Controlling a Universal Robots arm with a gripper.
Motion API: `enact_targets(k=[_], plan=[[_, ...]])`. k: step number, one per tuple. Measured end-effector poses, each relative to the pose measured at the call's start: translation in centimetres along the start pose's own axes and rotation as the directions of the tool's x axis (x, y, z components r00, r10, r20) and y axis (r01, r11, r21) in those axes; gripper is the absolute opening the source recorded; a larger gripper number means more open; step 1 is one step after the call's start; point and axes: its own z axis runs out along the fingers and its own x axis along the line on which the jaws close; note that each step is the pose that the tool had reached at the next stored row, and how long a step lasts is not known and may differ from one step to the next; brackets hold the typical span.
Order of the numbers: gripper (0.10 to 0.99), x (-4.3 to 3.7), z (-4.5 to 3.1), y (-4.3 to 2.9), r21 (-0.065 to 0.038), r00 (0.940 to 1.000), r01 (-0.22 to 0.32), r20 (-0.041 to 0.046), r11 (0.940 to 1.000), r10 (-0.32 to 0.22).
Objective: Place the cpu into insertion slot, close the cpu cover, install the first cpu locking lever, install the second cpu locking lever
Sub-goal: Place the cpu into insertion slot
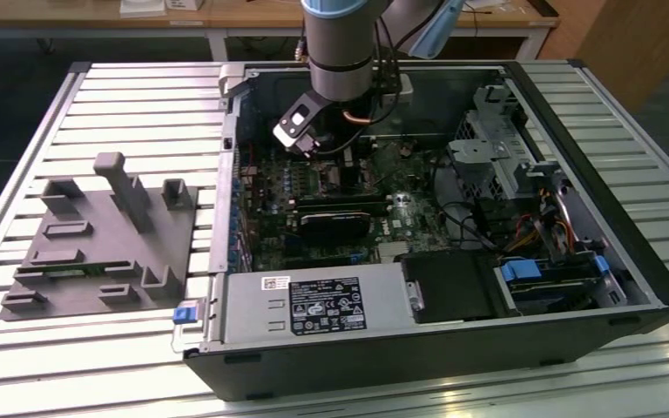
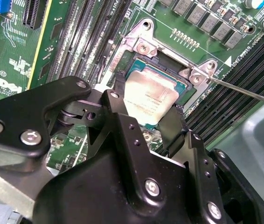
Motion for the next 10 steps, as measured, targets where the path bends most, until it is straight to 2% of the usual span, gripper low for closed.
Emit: enact_targets(k=[5, 6, 10], plan=[[0.553, 0.01, 0.04, 0.0, -0.001, 1.0, 0.0, -0.0008, 1.0, 0.0], [0.616, 0.01, 0.04, 0.0, 0.0, 1.0, 0.0, -0.0008, 1.0, 0.0], [0.616, 0.0, 0.03, 0.0, 0.0, 1.0, 0.0, -0.0003, 1.0, 0.0]])
